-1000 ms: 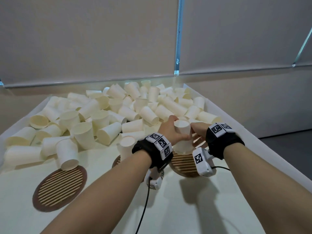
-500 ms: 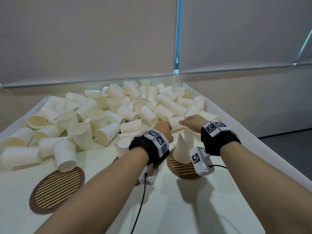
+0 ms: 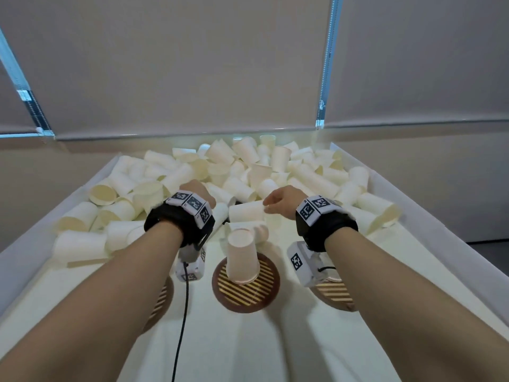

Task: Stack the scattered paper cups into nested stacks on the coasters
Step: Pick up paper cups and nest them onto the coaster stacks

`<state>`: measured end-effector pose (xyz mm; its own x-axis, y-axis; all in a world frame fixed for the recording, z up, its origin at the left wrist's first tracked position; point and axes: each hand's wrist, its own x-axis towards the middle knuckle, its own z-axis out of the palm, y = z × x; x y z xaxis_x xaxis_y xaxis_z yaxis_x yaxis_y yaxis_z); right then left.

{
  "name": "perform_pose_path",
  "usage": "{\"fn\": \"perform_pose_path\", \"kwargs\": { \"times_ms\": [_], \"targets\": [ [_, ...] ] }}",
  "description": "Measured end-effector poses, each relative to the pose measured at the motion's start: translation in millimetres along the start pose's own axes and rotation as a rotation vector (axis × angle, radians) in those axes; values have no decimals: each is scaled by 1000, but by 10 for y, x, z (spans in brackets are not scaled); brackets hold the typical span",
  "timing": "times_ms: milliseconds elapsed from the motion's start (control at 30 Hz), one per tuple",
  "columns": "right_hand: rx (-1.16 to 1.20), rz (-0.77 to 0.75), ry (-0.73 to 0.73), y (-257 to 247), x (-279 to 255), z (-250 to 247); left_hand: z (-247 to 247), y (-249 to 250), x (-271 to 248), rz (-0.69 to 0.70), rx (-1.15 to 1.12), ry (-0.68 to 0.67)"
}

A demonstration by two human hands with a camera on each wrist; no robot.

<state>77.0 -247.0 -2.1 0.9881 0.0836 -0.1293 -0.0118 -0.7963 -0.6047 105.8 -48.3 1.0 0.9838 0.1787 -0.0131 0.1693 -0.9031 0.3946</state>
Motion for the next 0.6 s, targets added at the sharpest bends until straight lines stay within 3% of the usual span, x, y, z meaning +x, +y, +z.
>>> {"fn": "perform_pose_path", "kwargs": {
  "times_ms": [133,333,467,600],
  "targets": [
    [-87,39,-94,61,163,223,225,-221,-4,-24,5,-130],
    [-229,44,-184,34,294,474,466,-357,49,-17,-143,-202],
    [-362,21,-170,86,431,678,524,-383,84,-33,-278,-119],
    [-424,69,-196,57,463,770,500,-381,65,-29,-335,68]
  ]
}}
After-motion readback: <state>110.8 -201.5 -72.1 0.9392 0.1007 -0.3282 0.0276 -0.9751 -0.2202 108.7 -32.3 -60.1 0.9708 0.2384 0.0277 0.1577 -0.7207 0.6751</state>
